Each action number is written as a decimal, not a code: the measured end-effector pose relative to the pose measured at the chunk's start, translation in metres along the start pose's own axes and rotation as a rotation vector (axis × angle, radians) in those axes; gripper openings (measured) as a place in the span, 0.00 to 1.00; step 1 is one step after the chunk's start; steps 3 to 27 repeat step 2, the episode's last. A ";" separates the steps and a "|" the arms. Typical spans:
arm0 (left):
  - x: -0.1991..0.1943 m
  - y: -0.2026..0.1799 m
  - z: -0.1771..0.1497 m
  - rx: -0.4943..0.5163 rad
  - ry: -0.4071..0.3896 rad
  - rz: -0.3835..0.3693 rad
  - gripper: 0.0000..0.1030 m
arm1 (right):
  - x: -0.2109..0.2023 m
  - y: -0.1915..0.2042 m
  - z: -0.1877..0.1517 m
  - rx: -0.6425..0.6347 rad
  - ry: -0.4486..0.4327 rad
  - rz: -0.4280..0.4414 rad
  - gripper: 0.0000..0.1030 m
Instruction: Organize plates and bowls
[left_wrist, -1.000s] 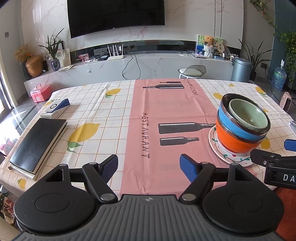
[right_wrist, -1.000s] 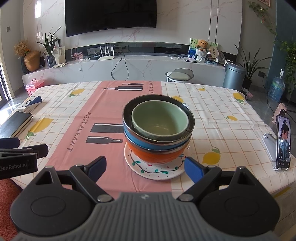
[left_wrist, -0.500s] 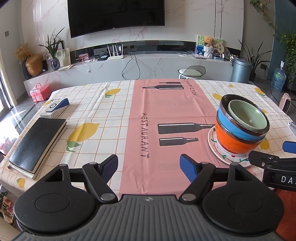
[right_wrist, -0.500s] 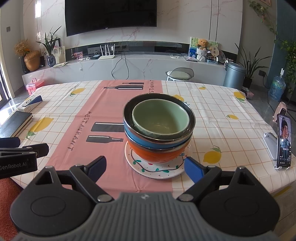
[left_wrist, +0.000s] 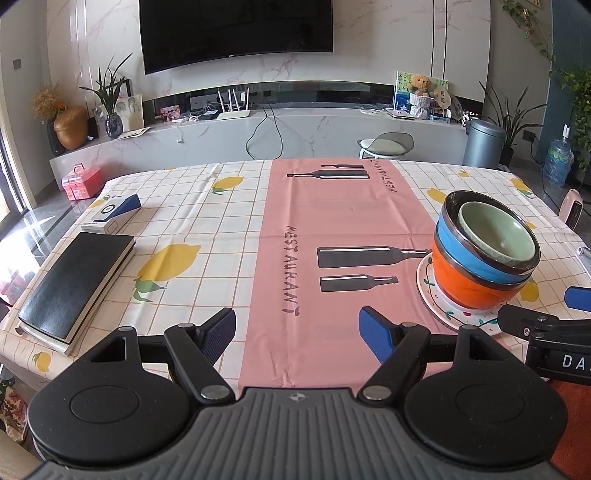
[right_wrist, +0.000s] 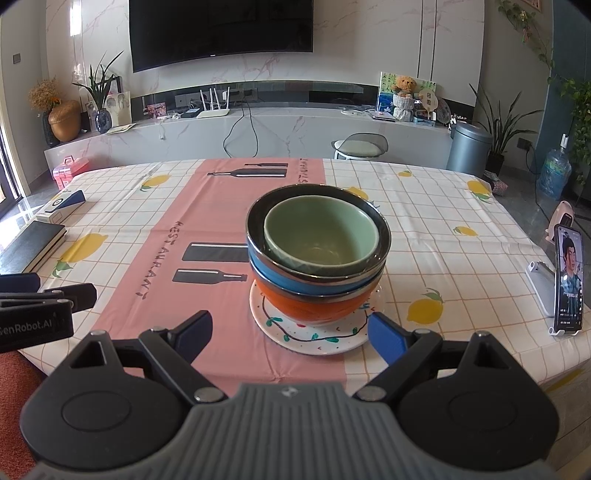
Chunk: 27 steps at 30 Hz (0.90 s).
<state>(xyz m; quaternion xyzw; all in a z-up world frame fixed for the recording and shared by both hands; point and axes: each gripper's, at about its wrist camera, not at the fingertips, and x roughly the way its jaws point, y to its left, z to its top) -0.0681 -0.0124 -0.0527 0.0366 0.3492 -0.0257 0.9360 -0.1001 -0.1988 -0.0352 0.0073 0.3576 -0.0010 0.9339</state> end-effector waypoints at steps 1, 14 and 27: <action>-0.001 0.000 0.000 -0.003 0.001 0.000 0.87 | 0.000 0.000 0.000 0.001 0.001 0.001 0.87; -0.001 -0.002 0.000 -0.004 0.002 -0.001 0.87 | 0.000 0.000 0.000 0.002 0.002 0.001 0.87; -0.001 -0.002 0.000 -0.004 0.002 -0.001 0.87 | 0.000 0.000 0.000 0.002 0.002 0.001 0.87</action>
